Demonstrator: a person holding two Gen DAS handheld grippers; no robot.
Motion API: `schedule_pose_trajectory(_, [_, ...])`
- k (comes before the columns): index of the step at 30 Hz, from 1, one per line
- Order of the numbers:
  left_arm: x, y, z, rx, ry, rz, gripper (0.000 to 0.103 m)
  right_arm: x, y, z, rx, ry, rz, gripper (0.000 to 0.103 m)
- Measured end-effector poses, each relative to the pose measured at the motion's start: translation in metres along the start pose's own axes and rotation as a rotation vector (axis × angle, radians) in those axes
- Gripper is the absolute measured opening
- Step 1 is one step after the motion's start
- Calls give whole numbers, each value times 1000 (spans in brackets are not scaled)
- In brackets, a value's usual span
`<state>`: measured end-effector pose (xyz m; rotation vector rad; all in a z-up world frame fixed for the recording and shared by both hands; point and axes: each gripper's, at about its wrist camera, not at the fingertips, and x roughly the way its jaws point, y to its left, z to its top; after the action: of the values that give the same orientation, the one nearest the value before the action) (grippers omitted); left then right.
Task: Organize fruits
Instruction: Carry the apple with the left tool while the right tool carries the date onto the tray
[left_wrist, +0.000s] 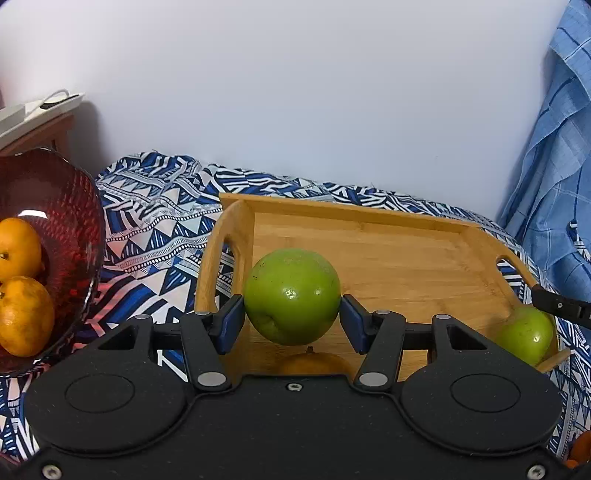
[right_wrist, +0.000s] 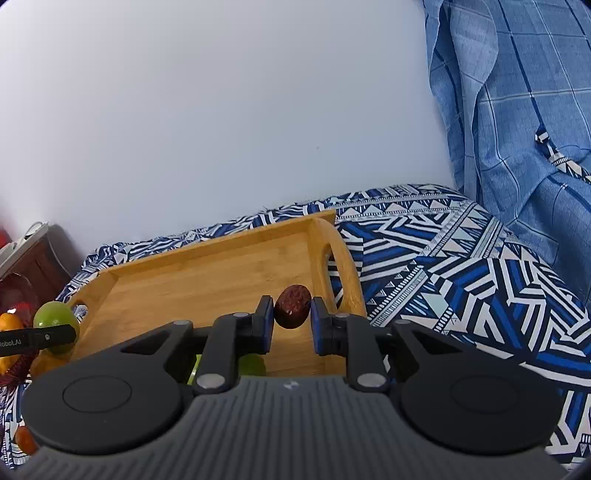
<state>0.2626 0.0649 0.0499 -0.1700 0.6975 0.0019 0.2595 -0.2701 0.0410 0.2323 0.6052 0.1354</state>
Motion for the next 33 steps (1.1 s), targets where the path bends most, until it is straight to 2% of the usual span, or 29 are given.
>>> schedule_pose_trajectory(15, [12, 2, -5, 5, 43, -10, 54, 13, -8, -5, 32, 42, 4, 25])
schedule_pose_trajectory(33, [11, 1, -6, 12, 33, -13, 54, 17, -9, -6, 48, 83, 15, 28])
